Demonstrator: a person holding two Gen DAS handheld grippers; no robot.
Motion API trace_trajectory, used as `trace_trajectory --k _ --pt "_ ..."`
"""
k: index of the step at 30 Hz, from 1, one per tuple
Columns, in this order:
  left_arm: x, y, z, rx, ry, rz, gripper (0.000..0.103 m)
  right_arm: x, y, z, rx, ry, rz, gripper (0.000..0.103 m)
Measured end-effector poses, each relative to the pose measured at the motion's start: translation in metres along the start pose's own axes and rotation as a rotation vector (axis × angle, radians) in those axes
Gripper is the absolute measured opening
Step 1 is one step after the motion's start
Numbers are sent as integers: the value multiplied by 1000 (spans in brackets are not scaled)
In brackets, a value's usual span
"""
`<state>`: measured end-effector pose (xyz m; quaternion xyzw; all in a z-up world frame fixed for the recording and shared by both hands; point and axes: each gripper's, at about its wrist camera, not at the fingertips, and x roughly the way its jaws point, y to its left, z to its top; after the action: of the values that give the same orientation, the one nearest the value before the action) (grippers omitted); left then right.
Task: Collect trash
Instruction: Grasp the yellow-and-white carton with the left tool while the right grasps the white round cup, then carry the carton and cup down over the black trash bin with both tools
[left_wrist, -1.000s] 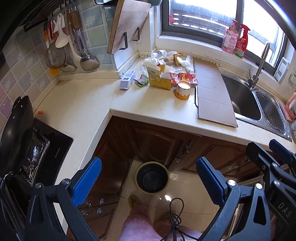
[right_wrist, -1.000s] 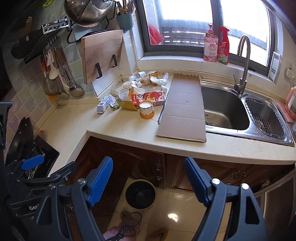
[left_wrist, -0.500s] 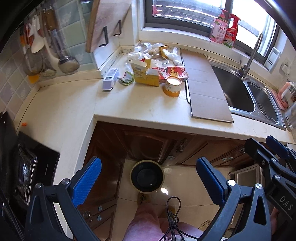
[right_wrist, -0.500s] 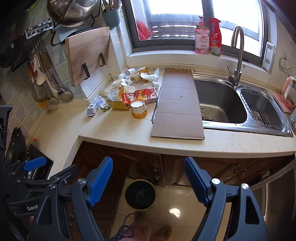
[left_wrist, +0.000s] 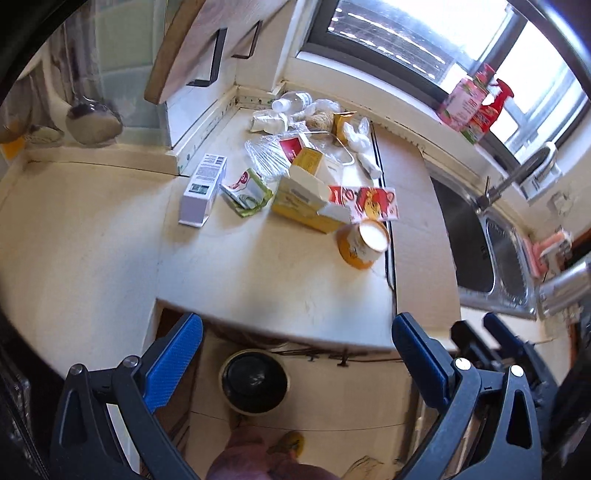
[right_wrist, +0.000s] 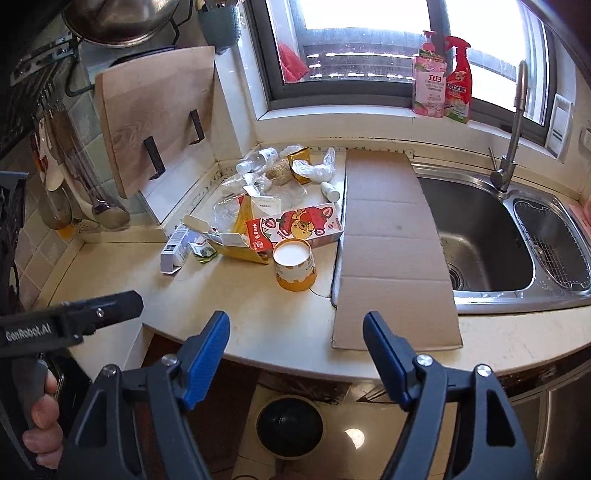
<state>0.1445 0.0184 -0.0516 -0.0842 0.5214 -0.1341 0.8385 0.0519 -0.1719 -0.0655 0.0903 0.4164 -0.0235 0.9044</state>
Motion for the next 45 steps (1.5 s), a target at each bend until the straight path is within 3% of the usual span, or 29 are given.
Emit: trace_trajectory --k 6,16,18,19,20,25,31,32,36,38,45 --pt "55 13 50 -33 45 -53 102 65 5 21 -6 27 -21 69" --pt "119 29 106 -215 139 -157 102 134 17 38 -80 41 -69 68" --pt "129 32 112 -243 162 -135 101 142 17 41 -81 49 -80 59" --pt "136 33 115 -256 182 -123 99 146 17 42 -82 62 -81 51" --pt "142 35 117 -268 201 -118 91 149 17 43 -81 67 -85 51" --pt "170 39 115 -331 297 -148 70 148 18 44 -96 68 -80 51" --pt "184 31 107 -311 309 -158 35 146 18 41 -106 61 -85 51" --pt "185 29 105 -310 308 -163 24 145 17 40 -108 61 -85 51" --pt "174 25 101 -285 255 -159 14 143 17 38 -121 62 -73 51" --pt "161 21 101 -252 195 -117 9 142 16 38 -117 63 -44 50" --pt "110 2 101 -123 -43 13 4 129 8 47 -58 48 72 50"
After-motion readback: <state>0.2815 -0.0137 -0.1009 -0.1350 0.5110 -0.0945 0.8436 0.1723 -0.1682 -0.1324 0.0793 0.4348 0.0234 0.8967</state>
